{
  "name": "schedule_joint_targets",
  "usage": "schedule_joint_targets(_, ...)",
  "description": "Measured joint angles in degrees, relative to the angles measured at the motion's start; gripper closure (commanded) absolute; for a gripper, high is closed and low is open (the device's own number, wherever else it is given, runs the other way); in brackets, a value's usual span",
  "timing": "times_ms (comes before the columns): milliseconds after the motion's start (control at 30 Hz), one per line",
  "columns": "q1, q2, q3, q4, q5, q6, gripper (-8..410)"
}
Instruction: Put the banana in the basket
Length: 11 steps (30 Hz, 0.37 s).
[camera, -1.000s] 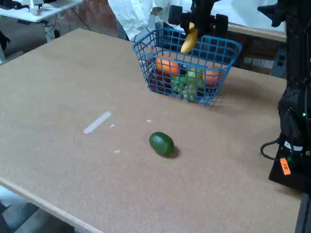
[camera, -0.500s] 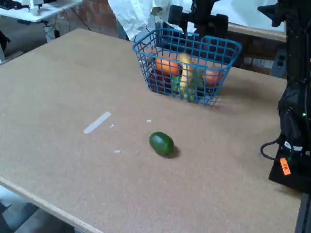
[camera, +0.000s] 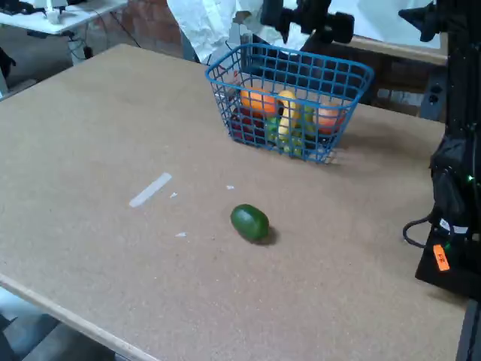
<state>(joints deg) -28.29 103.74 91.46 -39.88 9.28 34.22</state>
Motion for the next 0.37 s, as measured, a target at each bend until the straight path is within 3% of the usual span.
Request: schedule_joint_targets(367,0.0,-7.6,0.0,1.4,0.0,0.0,166)
